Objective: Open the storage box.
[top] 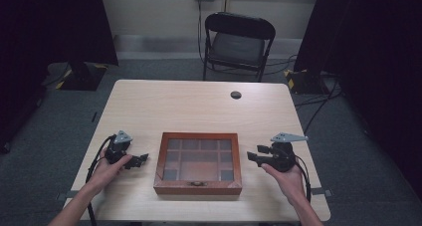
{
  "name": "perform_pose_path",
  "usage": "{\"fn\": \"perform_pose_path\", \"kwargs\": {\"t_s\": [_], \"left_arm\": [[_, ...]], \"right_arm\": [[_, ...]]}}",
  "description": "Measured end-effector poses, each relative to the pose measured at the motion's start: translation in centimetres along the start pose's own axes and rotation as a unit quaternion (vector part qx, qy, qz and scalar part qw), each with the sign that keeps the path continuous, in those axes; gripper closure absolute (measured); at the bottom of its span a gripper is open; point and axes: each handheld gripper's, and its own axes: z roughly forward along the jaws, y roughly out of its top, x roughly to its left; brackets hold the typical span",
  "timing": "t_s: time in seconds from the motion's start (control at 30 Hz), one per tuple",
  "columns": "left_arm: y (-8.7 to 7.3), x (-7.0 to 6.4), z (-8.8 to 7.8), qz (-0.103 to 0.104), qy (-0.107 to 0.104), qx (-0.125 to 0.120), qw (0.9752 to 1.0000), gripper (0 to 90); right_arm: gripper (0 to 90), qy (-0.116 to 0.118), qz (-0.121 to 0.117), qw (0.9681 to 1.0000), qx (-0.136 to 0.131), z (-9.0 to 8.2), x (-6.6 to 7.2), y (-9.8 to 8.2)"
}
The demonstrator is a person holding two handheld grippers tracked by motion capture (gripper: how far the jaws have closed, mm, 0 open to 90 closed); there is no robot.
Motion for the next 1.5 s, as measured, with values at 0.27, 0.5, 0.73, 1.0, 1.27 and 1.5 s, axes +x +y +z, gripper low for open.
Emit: {"fn": "perform_pose_path", "kwargs": {"t_s": [0.27,0.5,0.73,1.0,1.27,1.5], "left_arm": [[0.0,0.0,0.0,0.000,0.000,0.000,1.0000,3.8],[0.0,0.0,0.0,0.000,0.000,0.000,1.0000,3.9],[0.0,0.0,0.0,0.000,0.000,0.000,1.0000,3.8],[0.0,0.0,0.0,0.000,-0.001,0.000,1.0000,3.7],[0.0,0.0,0.0,0.000,-0.001,0.001,1.0000,3.6],[0.0,0.0,0.0,0.000,-0.001,0.001,1.0000,3.6]], "right_arm": [[51.2,0.060,-0.031,0.9977,0.008,0.1,2.0,0.9],[55.5,0.097,-0.058,0.9935,0.018,0.6,4.0,1.4],[56.4,0.130,-0.074,0.9884,0.021,1.4,5.9,2.0],[58.9,0.158,-0.100,0.9823,0.013,1.9,8.3,4.4],[63.8,0.188,-0.115,0.9752,0.017,3.1,10.5,5.2],[70.9,0.223,-0.140,0.9627,0.063,5.4,13.0,3.3]]}}
